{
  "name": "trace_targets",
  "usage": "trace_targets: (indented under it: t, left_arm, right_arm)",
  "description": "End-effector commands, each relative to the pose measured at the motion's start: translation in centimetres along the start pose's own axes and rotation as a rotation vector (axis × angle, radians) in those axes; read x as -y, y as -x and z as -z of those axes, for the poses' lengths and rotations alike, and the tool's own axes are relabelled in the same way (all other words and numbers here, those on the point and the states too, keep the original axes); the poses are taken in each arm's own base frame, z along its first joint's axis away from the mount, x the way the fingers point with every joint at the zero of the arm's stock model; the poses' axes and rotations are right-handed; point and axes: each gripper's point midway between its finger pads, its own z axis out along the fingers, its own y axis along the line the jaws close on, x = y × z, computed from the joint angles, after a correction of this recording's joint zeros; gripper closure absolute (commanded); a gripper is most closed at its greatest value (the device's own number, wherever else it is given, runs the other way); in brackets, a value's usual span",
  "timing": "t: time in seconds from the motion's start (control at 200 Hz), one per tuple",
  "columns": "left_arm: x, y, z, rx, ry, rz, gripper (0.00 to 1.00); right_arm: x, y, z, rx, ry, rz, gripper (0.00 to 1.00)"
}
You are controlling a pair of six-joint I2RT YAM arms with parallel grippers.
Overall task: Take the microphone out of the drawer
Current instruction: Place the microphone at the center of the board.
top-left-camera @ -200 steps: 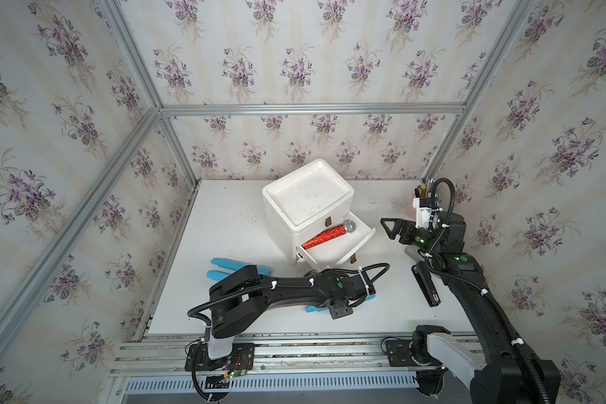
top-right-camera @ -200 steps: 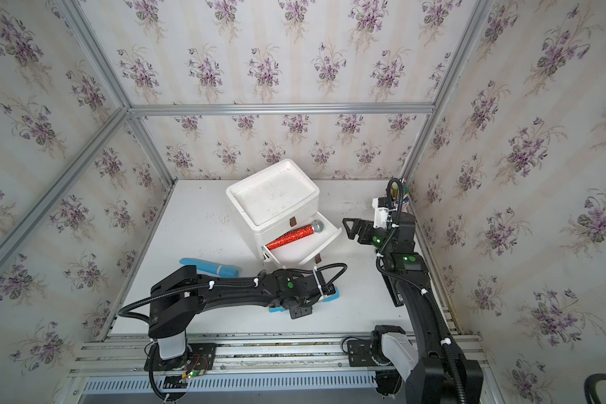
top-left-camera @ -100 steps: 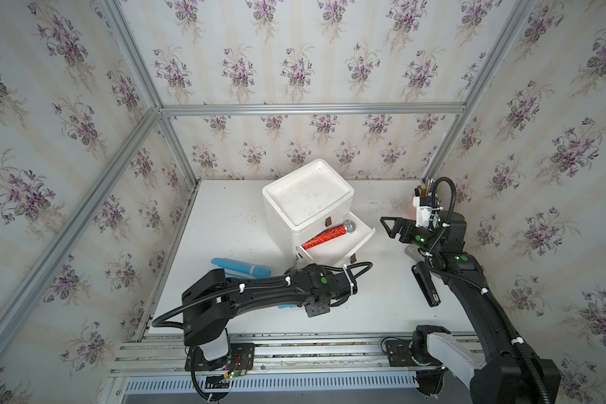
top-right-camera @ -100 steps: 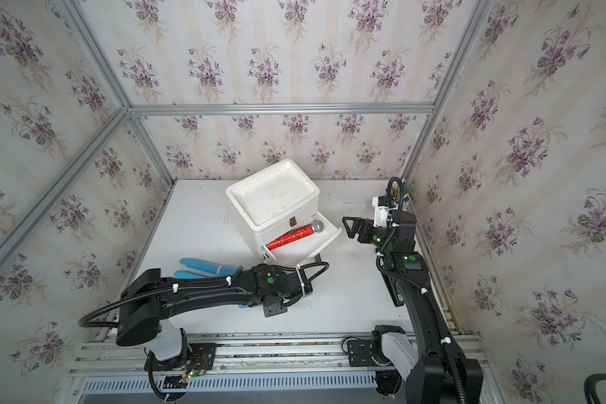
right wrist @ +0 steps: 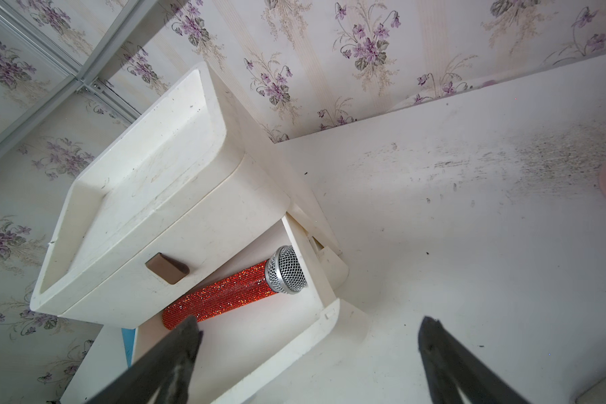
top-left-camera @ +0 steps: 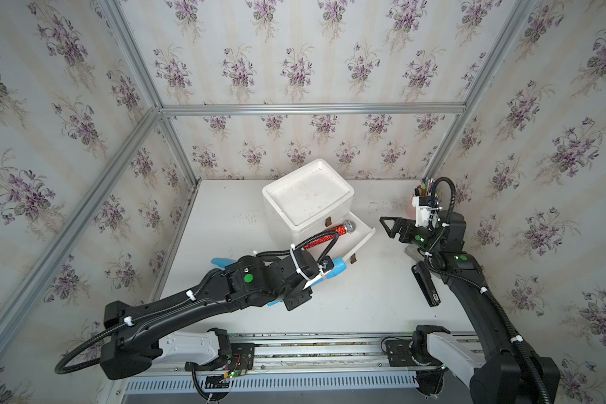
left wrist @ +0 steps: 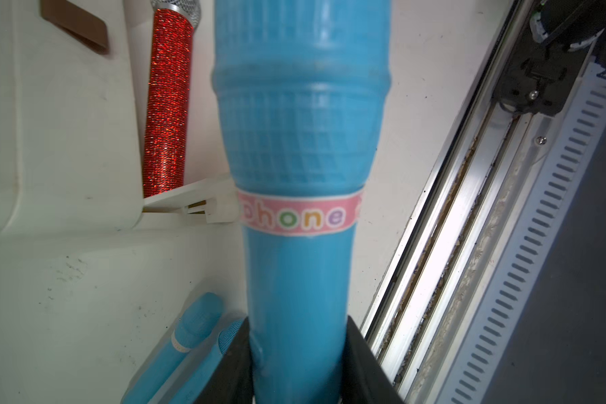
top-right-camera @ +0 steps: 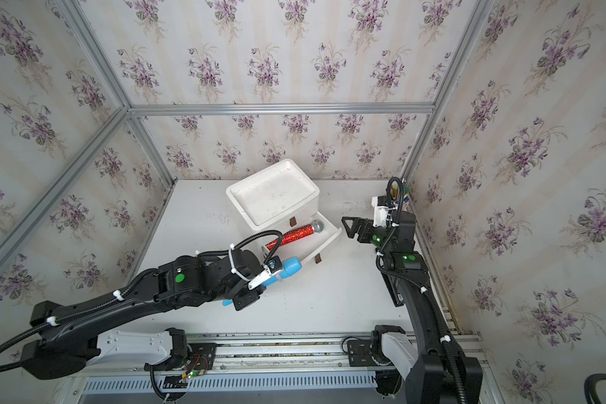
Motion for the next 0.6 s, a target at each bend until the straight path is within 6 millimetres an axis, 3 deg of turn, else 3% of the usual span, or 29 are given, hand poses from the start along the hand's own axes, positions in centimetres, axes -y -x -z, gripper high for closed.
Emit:
trace_targets:
  t: [0.0,0.155,0.24,0.345,0.594]
  left_arm:
    - [-4.2,-0.2,1.4,0.022,0.122,0.205,0.79]
    - [-10.6,-1.7,3.0,0.063,0.271,0.540,0.79]
    - [-13.1,-2.8,4.3,0.117,0.346,0.681,0.79]
    - [-15.0,-4.7,4.5,0.137,0.391,0.844,0.79]
    - [-17.0,-8.7,1.0,0.091,0.330,1.271,0.84]
  right_arm:
    - [-0.5,0.5,0.1,0.022,0.026,0.008,0.04]
    - [-0.7,0.6,0.2,0.026,0.029,0.012,0.05]
    - [-0.7,0.6,0.3,0.027,0.029,0.014,0.05]
    - [-0.7,0.5,0.3,0.027,0.030,0.013,0.05]
    - [-0.8,0.5,0.3,0.023,0.037,0.013,0.04]
